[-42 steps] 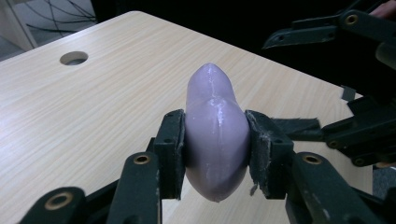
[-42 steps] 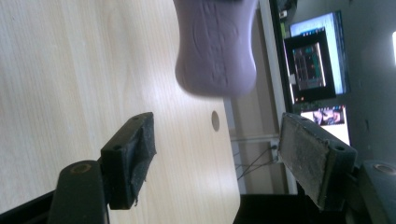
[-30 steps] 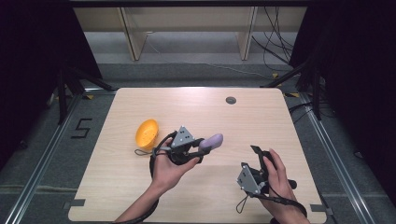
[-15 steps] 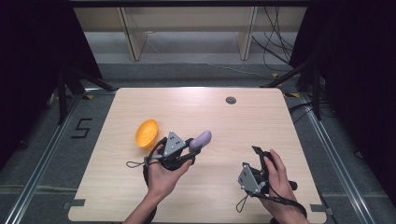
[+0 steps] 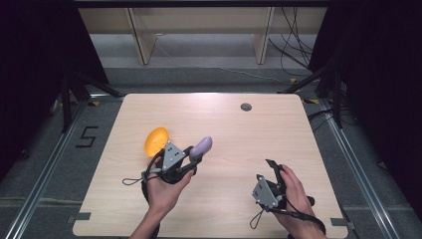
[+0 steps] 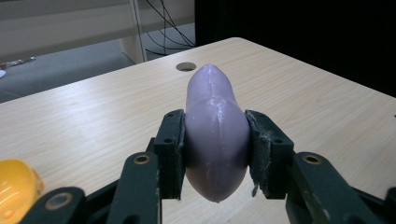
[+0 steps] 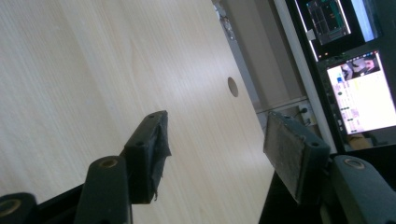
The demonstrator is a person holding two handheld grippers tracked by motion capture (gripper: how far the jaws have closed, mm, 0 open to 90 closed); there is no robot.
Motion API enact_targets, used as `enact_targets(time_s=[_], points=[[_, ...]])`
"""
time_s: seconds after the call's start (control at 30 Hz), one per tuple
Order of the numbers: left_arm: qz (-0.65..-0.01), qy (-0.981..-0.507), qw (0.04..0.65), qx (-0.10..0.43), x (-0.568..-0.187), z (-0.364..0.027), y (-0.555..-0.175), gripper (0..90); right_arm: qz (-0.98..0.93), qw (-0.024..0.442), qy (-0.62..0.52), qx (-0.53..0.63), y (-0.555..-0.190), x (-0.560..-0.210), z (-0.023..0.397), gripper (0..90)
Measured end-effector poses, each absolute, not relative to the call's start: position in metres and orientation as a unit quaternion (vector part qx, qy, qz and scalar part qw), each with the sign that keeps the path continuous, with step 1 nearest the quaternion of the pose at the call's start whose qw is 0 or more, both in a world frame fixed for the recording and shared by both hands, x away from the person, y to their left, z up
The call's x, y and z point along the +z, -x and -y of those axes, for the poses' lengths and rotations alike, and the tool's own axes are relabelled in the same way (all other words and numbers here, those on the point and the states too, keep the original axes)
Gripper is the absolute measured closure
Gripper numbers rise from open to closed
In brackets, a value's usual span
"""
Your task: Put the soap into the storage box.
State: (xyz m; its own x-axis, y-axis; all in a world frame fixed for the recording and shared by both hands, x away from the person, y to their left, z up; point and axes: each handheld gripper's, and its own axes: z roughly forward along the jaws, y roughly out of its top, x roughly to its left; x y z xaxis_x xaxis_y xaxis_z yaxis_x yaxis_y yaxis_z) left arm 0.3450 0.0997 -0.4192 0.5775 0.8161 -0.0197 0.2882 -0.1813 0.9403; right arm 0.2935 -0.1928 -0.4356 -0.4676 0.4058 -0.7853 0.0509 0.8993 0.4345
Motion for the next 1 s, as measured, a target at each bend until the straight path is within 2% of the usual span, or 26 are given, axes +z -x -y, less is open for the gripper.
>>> enact_targets(time_s=[0.17,1.0], points=[[-0.389,-0.717,0.514,0.262,-0.418,-0.107,-0.345,59.4,-0.836,0.477,-0.168,0.214,-0.293,-0.435,0.192,44.2],[-0.418,-0.689,0.506,0.307,-0.412,-0.136,-0.346,59.4,-0.834,0.454,-0.201,0.24,-0.297,-0.434,0.199,41.4]])
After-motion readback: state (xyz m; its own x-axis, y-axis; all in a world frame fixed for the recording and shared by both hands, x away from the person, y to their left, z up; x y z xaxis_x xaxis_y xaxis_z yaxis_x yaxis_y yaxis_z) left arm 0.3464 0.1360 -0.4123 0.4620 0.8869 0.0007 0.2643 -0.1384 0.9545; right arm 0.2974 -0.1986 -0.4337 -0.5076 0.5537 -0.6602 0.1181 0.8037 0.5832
